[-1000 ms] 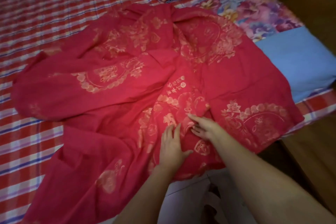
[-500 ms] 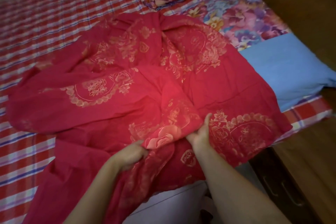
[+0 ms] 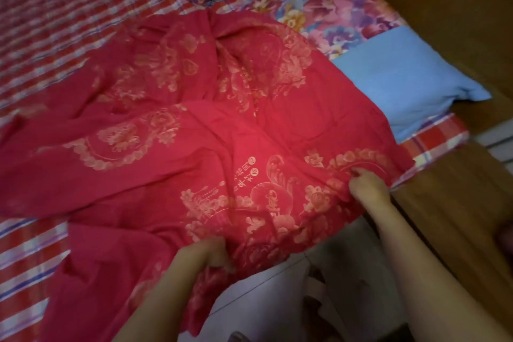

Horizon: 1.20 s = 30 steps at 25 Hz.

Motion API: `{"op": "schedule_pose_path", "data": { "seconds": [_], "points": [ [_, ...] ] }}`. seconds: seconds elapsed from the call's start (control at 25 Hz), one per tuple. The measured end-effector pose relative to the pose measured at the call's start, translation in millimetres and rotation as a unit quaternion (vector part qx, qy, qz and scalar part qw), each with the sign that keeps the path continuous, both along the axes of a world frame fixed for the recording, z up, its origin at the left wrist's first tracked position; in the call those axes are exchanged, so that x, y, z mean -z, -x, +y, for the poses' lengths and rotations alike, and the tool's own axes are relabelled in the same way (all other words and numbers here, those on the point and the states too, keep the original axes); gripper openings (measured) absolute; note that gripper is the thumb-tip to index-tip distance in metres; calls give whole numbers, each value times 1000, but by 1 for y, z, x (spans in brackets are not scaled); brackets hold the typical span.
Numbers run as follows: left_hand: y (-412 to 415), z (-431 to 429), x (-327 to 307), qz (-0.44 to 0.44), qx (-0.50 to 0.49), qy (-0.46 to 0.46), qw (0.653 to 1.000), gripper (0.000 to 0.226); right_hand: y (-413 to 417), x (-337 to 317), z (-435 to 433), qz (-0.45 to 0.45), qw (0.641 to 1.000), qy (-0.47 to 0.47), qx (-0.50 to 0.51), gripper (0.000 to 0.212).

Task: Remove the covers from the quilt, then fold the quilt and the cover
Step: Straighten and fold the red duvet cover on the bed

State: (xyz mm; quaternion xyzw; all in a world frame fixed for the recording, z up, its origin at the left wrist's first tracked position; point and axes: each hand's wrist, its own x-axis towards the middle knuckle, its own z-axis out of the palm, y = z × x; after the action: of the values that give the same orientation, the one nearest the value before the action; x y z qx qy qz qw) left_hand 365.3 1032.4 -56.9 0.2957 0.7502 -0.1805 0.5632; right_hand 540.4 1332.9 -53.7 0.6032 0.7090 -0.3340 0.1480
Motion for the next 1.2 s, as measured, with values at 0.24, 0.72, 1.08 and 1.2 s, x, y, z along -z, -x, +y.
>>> {"op": "schedule_pose_path", "data": {
  "seconds": [0.24, 0.72, 1.08, 1.2],
  "points": [
    [-2, 117, -1, 204, -121, -343, 909, 57, -38, 27, 9, 137, 969, 14, -205, 74],
    [-22, 236, 19, 126, 218, -215, 944, 69, -43, 35, 31, 309, 925, 103, -195, 18],
    [-20, 352, -38, 291, 317, -219, 876, 29, -118, 41, 92, 219, 965, 72, -127, 21],
    [-30, 392, -33, 317, 286, -329, 842, 24, -131, 61, 114, 227, 973, -21, -47, 22]
  ]
}}
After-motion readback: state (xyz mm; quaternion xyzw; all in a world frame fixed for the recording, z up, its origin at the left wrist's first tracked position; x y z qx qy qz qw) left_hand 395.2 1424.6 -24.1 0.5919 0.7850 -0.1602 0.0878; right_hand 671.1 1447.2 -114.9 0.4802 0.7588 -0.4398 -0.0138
